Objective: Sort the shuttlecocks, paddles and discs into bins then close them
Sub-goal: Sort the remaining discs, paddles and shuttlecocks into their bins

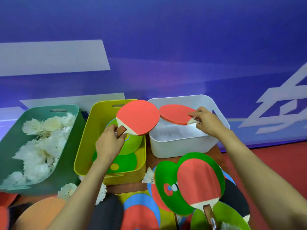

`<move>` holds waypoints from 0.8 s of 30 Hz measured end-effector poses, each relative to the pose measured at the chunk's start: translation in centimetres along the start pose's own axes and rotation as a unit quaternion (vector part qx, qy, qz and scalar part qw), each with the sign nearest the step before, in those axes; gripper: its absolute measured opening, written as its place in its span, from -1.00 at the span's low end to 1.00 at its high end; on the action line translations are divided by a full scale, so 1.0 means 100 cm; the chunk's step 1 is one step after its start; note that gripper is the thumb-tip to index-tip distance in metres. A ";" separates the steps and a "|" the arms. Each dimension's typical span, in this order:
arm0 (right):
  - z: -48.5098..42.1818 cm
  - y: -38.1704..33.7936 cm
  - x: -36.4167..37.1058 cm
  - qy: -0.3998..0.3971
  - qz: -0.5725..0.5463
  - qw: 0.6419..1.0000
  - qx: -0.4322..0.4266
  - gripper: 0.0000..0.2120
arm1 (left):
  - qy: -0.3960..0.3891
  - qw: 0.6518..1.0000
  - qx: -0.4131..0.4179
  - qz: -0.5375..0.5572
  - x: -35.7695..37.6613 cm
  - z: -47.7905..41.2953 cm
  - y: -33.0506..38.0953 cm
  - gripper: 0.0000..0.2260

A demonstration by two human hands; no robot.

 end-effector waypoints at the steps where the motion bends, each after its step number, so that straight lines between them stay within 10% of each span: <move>1: -0.006 0.002 0.007 -0.031 0.019 0.999 -0.014 -0.48 | -0.003 1.000 -0.004 0.000 0.004 -0.001 0.003 -0.70; 12: -0.067 0.034 0.097 -0.227 0.027 0.969 -0.096 -0.53 | -0.042 0.996 0.060 -0.058 0.042 -0.018 0.063 -0.70; 24: -0.063 0.072 0.135 -0.299 0.098 0.949 0.008 -0.48 | -0.111 0.955 0.168 -0.217 0.056 -0.027 0.120 -0.75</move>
Point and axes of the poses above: each hand's wrist, its own z-axis away from the middle knuckle, its own x-axis out of the palm, y = z × x, the point moved 6 cm from there along -z, towards the middle knuckle, and after that the axes turned 5 degrees about y, right-handed, at the moved point
